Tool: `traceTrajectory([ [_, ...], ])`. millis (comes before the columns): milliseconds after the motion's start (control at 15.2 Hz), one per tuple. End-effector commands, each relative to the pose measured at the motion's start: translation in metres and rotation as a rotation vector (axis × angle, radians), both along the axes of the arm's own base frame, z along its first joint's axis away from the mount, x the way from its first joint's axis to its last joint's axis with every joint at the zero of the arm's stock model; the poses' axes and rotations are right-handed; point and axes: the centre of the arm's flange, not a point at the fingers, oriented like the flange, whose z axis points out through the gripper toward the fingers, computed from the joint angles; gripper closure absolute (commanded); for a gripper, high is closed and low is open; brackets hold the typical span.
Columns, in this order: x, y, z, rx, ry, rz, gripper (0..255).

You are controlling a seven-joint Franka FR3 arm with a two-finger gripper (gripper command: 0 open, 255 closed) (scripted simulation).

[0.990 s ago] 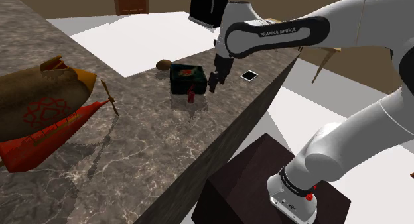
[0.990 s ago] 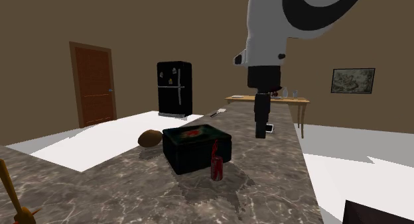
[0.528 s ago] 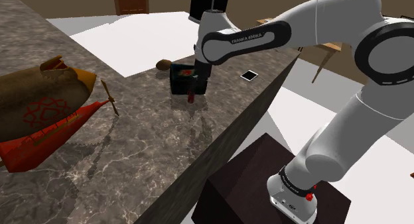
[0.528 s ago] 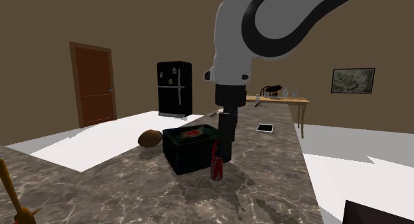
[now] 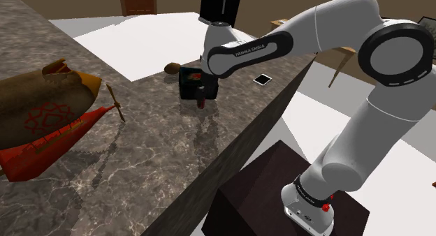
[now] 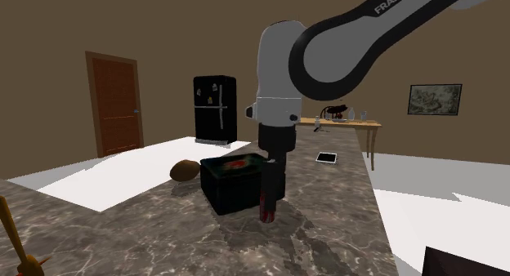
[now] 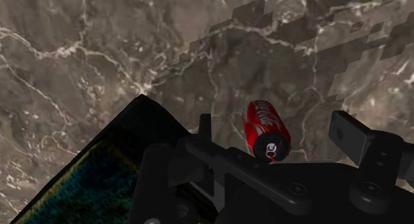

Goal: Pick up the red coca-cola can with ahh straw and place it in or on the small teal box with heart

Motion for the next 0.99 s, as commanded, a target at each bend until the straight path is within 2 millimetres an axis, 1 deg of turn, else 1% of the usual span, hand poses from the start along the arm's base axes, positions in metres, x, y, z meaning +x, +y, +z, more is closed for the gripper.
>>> traceTrajectory([
  [0,0.0003,0.0006,-0.0058,0.0,0.0,0.0,0],
  [462,0.0003,0.0007,-0.0058,0.0,0.0,0.0,0],
  [528,0.0003,0.0007,-0.0058,0.0,0.0,0.0,255],
  [924,0.0004,0.0007,-0.0057,0.0,0.0,0.0,255],
])
